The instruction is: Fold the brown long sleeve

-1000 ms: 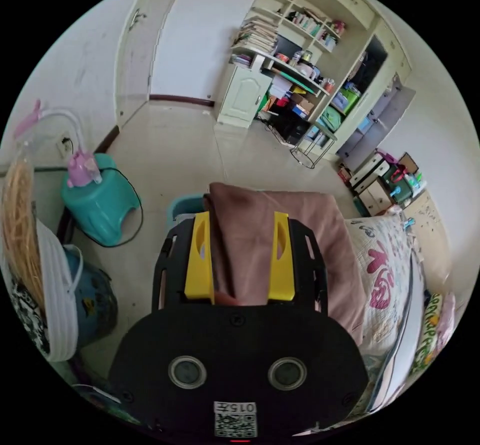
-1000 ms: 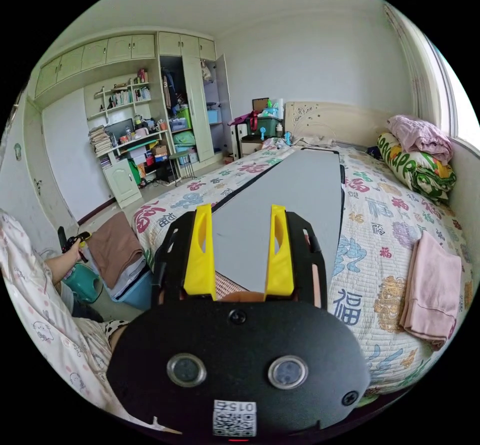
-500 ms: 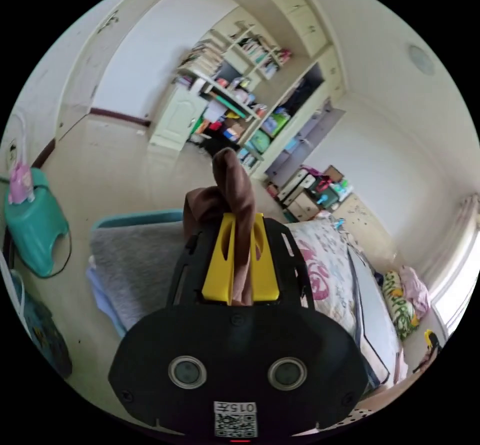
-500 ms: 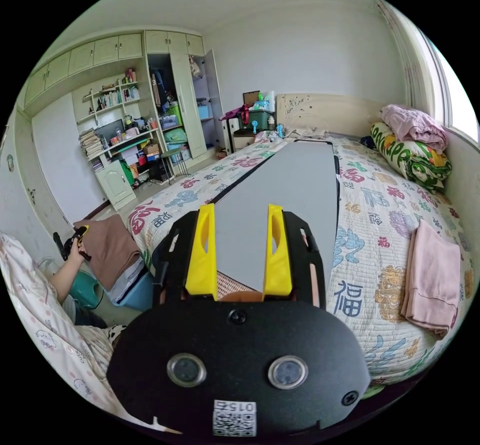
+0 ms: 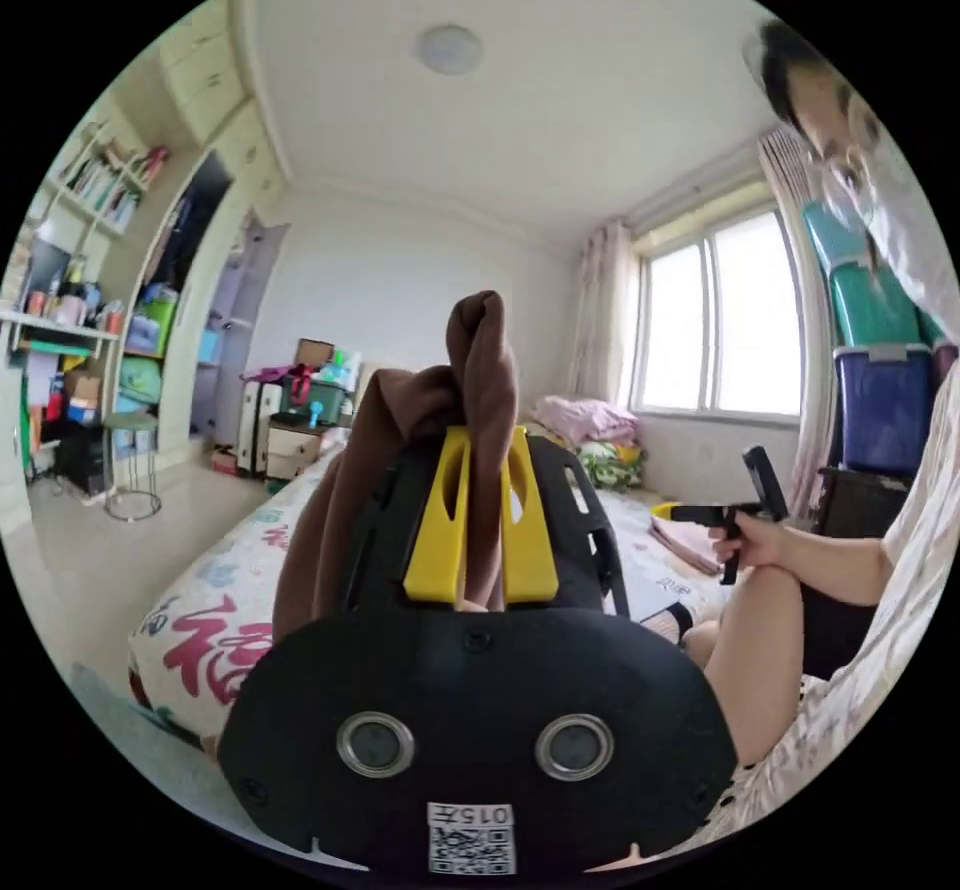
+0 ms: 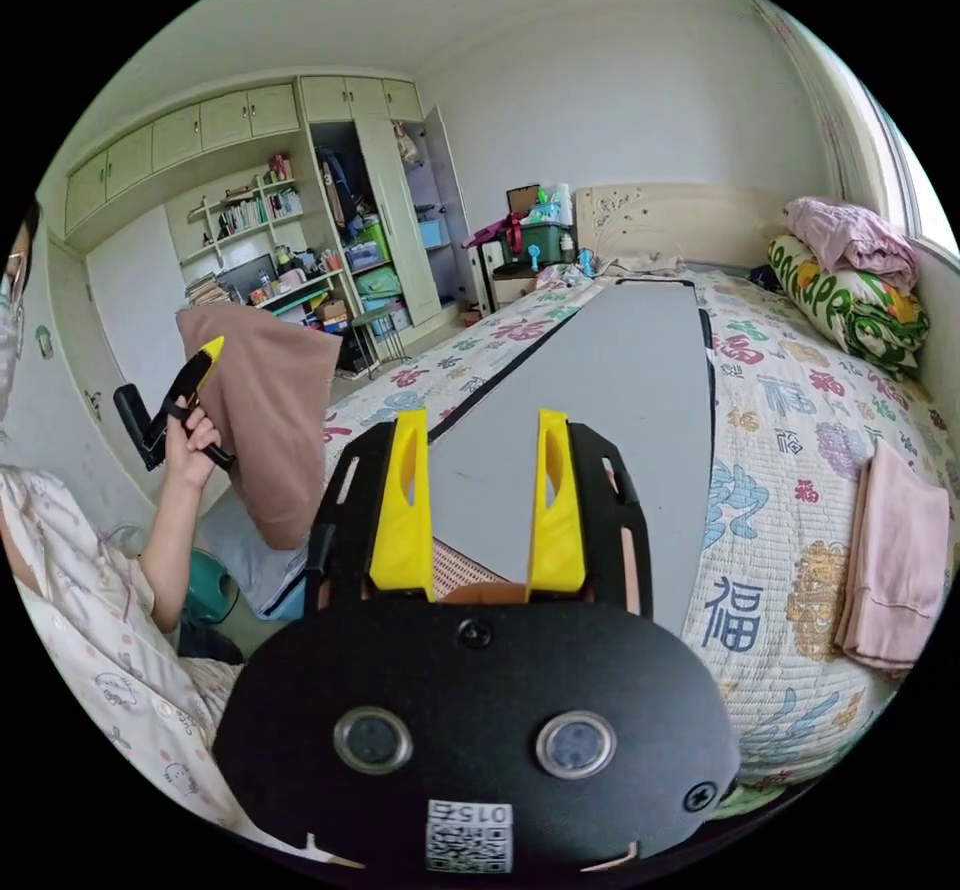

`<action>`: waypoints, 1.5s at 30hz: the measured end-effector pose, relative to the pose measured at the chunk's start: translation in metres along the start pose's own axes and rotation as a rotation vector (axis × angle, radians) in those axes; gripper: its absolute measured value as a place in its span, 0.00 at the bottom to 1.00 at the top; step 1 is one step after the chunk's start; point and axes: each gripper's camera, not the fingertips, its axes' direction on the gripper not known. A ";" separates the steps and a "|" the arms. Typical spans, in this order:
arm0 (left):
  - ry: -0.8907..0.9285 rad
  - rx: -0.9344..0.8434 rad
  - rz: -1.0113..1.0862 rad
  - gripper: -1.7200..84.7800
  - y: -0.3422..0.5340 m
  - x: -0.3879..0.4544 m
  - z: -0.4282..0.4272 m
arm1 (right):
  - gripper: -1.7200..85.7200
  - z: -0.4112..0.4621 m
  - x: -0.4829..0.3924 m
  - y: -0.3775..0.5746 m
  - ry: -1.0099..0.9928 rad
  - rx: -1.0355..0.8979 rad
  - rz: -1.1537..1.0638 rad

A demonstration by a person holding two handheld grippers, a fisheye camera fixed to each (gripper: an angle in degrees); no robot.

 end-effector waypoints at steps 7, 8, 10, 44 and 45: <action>0.155 -0.521 0.073 0.05 0.174 0.108 0.112 | 0.20 0.019 0.034 -0.045 -0.109 -0.110 0.086; 0.197 -0.536 0.032 0.05 0.195 0.110 0.102 | 0.20 0.023 0.036 -0.053 -0.065 -0.128 0.084; 0.200 -0.543 0.011 0.06 0.215 0.109 0.080 | 0.21 0.033 0.039 -0.068 -0.027 -0.187 0.074; 0.306 -0.473 -0.301 0.16 0.326 0.029 -0.038 | 0.08 0.067 0.111 -0.202 -0.364 -0.728 0.215; 0.292 -0.474 -0.305 0.17 0.329 0.034 -0.032 | 0.08 0.066 0.109 -0.203 -0.366 -0.729 0.217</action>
